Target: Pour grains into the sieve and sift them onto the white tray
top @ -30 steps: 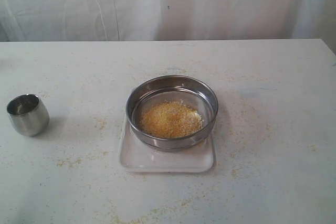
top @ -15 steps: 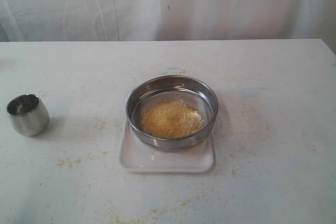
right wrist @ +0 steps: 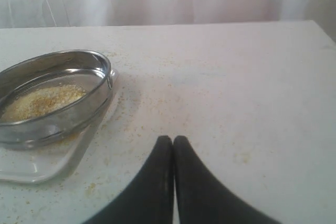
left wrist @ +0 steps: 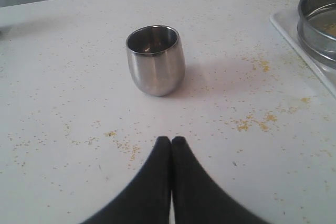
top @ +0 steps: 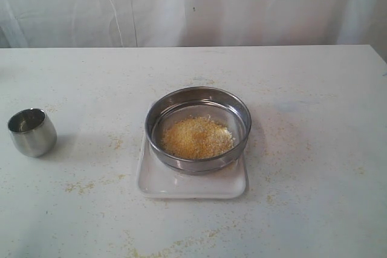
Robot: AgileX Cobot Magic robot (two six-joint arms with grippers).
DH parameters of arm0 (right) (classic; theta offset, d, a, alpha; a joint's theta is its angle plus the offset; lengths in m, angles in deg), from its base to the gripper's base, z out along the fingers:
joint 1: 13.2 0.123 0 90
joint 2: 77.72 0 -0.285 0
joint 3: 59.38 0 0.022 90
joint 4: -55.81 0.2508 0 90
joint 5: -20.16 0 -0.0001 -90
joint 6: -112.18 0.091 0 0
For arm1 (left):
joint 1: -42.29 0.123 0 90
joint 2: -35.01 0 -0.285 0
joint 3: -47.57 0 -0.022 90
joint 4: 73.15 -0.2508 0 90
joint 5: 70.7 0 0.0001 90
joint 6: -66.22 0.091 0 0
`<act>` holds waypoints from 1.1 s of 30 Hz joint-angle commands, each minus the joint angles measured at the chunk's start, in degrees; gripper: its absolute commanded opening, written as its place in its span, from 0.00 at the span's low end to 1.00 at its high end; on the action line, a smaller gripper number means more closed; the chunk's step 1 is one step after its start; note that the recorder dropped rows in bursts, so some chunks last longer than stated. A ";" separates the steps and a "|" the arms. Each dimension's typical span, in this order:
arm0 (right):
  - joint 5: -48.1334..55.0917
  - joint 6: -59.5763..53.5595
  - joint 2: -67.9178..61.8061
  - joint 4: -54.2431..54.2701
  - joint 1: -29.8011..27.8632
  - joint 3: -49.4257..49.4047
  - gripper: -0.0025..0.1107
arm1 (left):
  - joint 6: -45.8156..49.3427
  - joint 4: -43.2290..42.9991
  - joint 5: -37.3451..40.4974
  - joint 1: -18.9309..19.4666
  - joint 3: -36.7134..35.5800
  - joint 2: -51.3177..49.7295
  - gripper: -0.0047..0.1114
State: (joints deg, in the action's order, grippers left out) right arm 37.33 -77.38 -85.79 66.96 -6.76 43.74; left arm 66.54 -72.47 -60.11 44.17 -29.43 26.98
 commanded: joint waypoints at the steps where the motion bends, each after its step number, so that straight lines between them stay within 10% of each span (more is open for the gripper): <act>1: -12.03 7.00 0.29 11.16 -0.20 -0.33 0.02 | 0.19 0.79 -0.46 0.16 -0.22 0.25 0.04; 7: -20.88 24.85 0.29 14.49 -0.20 -0.33 0.02 | 0.19 0.79 -0.46 0.16 -0.22 0.25 0.04; 15: 18.74 1.75 -10.60 14.97 3.30 25.71 0.02 | 0.19 0.79 -0.46 0.16 -0.22 0.25 0.04; 22: 33.72 -6.81 -42.09 14.24 3.94 46.88 0.04 | 0.19 0.79 -0.46 0.16 -0.22 0.25 0.04; 29: 32.89 -11.79 -74.33 14.36 3.94 61.74 0.52 | 0.19 0.79 -0.46 0.16 -0.22 0.25 0.04; 33: 32.34 -11.68 -88.63 14.73 3.94 70.94 0.60 | 0.19 0.79 -0.46 0.16 -0.22 0.25 0.04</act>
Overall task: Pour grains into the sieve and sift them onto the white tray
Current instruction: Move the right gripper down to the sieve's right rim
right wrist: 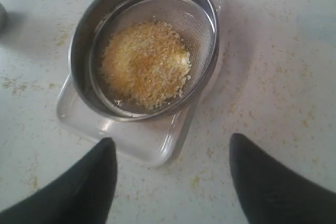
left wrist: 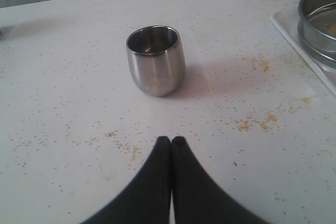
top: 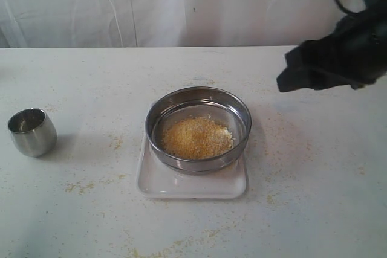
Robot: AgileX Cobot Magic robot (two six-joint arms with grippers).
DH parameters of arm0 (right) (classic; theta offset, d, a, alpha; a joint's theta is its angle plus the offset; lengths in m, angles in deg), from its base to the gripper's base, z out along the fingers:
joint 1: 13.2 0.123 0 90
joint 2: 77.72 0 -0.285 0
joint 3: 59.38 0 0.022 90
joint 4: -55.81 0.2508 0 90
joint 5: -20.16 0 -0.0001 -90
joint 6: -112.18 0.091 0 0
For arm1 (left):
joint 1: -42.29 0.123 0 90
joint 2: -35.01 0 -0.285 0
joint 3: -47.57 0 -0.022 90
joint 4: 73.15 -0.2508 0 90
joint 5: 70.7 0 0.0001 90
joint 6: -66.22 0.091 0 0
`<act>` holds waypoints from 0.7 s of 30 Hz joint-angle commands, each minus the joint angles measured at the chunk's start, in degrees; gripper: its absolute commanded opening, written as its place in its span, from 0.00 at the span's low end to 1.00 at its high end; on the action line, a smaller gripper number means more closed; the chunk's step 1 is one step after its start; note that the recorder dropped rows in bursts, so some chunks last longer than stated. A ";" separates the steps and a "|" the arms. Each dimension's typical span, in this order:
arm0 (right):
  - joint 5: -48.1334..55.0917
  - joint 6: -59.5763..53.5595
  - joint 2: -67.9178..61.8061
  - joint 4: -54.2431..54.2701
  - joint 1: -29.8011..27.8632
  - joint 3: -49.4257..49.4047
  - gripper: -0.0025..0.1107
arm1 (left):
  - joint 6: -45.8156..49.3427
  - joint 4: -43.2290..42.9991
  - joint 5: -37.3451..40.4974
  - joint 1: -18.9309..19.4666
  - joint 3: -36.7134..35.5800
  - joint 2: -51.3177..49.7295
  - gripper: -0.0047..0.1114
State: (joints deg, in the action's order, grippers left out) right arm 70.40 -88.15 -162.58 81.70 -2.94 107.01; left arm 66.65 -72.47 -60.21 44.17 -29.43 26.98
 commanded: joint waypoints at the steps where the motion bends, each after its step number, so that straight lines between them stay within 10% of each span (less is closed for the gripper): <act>1: -0.49 -0.90 -15.03 0.00 0.23 10.00 0.59 | 0.08 0.79 -0.36 0.16 -0.22 0.25 0.04; 21: 2.84 5.77 -43.83 -18.51 8.10 33.77 0.56 | 0.08 0.79 -0.36 0.16 -0.22 0.25 0.04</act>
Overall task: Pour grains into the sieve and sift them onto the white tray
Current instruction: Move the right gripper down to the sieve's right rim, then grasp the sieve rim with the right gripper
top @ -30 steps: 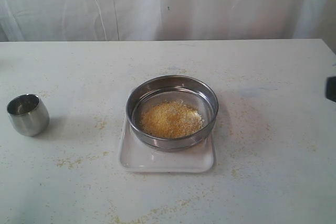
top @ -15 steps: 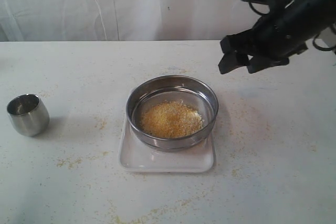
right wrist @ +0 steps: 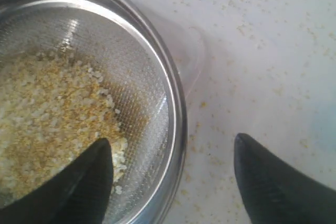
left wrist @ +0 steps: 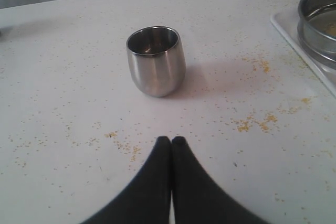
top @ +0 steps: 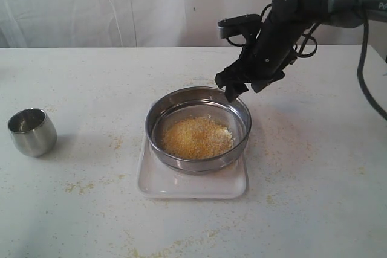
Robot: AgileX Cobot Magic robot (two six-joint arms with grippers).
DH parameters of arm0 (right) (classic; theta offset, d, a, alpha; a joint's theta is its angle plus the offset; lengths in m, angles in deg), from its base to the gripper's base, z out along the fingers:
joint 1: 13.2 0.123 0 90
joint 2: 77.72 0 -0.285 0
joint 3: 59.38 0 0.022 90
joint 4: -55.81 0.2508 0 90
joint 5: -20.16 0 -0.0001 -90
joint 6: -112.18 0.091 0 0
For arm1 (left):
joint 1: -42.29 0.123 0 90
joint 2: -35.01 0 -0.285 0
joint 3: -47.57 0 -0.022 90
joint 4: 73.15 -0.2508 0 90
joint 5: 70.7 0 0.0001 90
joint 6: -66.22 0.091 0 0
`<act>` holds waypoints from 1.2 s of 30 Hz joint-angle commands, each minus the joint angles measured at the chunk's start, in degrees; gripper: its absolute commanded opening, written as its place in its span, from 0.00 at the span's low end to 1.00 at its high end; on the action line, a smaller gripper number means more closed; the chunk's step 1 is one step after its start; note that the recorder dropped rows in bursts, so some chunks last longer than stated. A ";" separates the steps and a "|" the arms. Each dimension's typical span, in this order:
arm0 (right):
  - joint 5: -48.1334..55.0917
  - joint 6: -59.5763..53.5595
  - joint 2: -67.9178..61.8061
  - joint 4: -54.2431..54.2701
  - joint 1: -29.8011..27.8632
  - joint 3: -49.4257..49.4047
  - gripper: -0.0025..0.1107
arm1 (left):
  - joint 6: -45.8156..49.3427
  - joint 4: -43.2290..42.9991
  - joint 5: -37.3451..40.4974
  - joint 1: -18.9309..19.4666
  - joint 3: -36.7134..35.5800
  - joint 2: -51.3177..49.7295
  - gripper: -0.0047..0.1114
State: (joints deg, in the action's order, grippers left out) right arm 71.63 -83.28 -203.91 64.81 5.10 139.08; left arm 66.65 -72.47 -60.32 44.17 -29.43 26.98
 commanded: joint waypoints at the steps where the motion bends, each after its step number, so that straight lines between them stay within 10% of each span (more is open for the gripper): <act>1: 1.78 0.90 -3.07 -1.62 0.06 1.87 0.56 | 0.08 0.79 -0.25 0.16 -0.22 0.25 0.04; 24: 4.40 0.57 -10.29 -1.50 0.06 3.66 0.51 | 0.08 0.79 -0.25 0.16 -0.22 0.25 0.04; 36: 5.46 0.57 -10.34 -1.13 0.06 3.66 0.11 | 0.08 0.79 -0.25 0.16 -0.22 0.25 0.04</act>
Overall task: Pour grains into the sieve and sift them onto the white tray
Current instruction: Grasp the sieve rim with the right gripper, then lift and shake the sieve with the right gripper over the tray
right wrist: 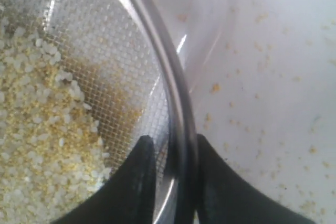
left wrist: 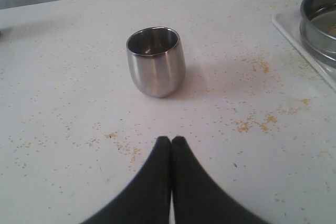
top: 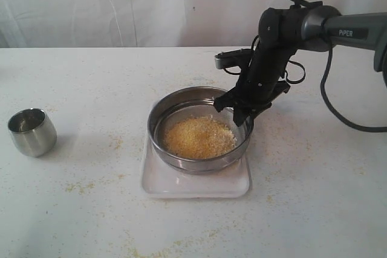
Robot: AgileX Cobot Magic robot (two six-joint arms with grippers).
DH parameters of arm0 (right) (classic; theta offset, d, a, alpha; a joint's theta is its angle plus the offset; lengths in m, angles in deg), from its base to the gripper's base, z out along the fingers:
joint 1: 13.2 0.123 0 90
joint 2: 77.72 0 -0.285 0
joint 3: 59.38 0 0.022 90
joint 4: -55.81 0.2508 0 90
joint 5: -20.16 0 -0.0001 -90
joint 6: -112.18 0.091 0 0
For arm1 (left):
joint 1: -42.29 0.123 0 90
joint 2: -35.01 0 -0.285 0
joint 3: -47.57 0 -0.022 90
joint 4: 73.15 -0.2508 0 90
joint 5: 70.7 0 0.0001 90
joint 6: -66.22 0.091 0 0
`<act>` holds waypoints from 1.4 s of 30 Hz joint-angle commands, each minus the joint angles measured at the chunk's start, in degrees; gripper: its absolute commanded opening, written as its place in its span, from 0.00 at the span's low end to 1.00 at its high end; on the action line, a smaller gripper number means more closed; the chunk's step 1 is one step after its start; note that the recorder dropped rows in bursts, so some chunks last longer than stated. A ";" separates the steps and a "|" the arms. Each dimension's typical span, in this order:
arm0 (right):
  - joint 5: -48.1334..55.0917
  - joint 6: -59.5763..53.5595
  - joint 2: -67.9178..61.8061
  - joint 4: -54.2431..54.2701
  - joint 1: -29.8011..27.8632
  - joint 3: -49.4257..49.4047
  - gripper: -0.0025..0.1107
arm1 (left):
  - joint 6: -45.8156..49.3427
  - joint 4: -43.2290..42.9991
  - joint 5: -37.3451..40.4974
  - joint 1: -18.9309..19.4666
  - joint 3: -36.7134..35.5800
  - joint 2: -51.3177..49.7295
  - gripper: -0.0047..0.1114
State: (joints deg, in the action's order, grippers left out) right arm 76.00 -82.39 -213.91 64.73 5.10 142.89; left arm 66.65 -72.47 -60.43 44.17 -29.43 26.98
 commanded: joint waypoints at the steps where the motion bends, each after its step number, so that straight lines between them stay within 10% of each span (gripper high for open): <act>1: 1.11 -0.33 -0.34 -1.05 0.06 -0.15 0.10 | 0.08 0.79 -0.13 0.16 -0.22 0.25 0.04; 42: 14.13 -5.04 4.21 8.97 -0.29 12.29 0.02 | 0.08 0.79 -0.13 0.16 -0.22 0.25 0.04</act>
State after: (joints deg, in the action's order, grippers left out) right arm 85.34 -82.24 -210.99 68.11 5.31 154.75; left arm 66.65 -72.47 -60.55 44.17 -29.43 26.98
